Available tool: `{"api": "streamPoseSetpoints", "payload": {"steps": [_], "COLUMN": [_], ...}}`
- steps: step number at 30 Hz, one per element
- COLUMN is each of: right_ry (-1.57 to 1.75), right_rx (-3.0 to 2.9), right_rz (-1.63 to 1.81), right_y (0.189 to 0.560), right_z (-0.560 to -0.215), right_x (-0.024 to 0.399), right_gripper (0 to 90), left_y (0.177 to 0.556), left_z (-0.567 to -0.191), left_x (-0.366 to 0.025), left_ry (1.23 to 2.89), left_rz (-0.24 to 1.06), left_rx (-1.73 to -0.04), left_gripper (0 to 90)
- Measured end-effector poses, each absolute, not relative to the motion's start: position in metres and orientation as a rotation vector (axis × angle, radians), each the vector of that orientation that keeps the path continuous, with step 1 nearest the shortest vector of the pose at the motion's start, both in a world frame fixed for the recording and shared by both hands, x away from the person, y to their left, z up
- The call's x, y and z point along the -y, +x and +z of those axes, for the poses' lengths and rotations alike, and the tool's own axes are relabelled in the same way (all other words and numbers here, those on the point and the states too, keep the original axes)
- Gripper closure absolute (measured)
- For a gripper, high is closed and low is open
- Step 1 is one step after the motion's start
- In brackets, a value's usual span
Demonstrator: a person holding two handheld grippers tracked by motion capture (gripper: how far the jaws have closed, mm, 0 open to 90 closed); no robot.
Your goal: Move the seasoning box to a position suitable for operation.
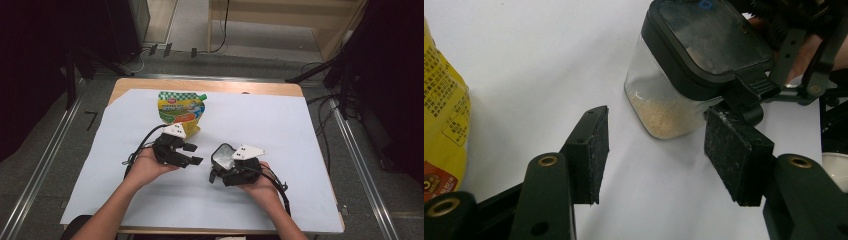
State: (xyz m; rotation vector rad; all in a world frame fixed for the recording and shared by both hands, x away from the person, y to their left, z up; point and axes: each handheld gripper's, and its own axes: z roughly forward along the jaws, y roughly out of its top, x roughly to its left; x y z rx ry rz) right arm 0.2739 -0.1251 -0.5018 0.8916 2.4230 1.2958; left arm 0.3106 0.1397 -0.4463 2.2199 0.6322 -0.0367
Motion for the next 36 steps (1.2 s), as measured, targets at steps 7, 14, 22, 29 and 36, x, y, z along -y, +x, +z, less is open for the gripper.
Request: {"api": "streamPoseSetpoints", "payload": {"steps": [7, 14, 22, 29, 36], "right_ry": [0.982, 1.005, 1.028, 1.09, 1.148], "right_rx": [-2.457, -2.448, -2.415, -2.402, -2.409], "right_rz": [1.329, 1.331, 1.324, 1.331, 1.308], "right_y": [0.265, 0.251, 0.246, 0.248, 0.253], "right_z": [-0.49, -0.478, -0.468, -0.466, -0.47], "right_x": [0.145, 0.162, 0.176, 0.184, 0.182], "right_gripper": [14.8, 22.7, 48.5, 82.7, 90.0], "left_y": [0.311, 0.31, 0.312, 0.318, 0.318], "left_z": [-0.448, -0.447, -0.449, -0.455, -0.46], "left_x": [-0.138, -0.134, -0.131, -0.124, -0.114], "left_ry": [2.227, 2.223, 2.222, 2.22, 2.234], "left_rz": [-0.048, -0.103, -0.181, -0.157, -0.131], "left_rx": [-0.623, -0.613, -0.636, -0.628, -0.633], "left_gripper": [46.7, 57.6, 76.9, 90.0, 90.0]}}
